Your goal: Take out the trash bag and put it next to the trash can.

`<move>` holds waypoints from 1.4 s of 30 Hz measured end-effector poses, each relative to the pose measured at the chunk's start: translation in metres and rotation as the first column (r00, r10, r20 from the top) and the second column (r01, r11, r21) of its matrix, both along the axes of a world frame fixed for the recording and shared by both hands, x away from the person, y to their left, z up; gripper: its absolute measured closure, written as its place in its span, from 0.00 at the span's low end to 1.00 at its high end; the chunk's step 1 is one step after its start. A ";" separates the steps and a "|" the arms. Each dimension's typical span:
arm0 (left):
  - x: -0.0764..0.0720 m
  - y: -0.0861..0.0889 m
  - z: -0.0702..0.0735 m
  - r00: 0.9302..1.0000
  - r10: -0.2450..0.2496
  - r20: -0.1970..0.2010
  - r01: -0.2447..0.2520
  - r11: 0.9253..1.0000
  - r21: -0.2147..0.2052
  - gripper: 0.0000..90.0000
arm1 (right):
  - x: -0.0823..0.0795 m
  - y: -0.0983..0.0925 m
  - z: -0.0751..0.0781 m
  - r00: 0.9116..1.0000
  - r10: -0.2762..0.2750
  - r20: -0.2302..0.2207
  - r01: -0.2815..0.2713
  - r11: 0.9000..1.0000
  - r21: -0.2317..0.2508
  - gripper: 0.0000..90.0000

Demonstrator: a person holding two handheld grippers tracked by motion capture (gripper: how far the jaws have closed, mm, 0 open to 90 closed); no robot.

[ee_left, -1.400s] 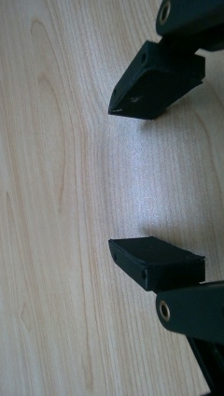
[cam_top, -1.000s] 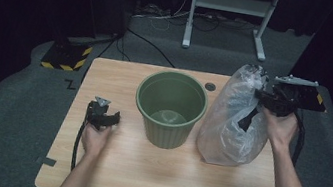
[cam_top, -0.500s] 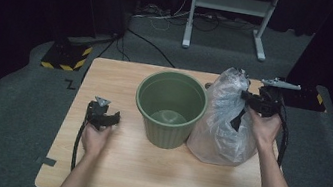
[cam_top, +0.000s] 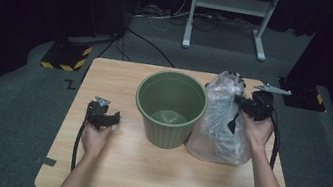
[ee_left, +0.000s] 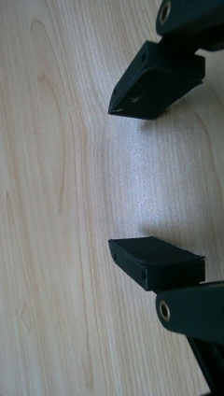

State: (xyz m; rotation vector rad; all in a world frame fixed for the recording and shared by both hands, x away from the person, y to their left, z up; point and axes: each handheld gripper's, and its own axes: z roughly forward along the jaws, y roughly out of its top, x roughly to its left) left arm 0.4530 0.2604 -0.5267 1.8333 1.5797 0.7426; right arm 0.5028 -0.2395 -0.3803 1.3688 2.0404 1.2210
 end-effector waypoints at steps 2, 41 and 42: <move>0.000 0.000 0.000 1.000 0.000 0.000 0.000 1.000 0.000 0.33 | 0.001 0.001 -0.004 1.000 0.003 -0.005 -0.003 1.000 -0.003 0.98; 0.000 0.000 0.000 1.000 -0.001 0.000 0.001 1.000 -0.001 0.33 | -0.008 0.006 -0.082 0.995 -0.055 -0.081 0.051 0.998 -0.045 0.57; 0.000 0.000 0.000 1.000 -0.001 0.001 0.001 1.000 -0.001 0.33 | -0.008 0.006 -0.083 0.995 -0.055 -0.081 0.051 0.998 -0.045 0.56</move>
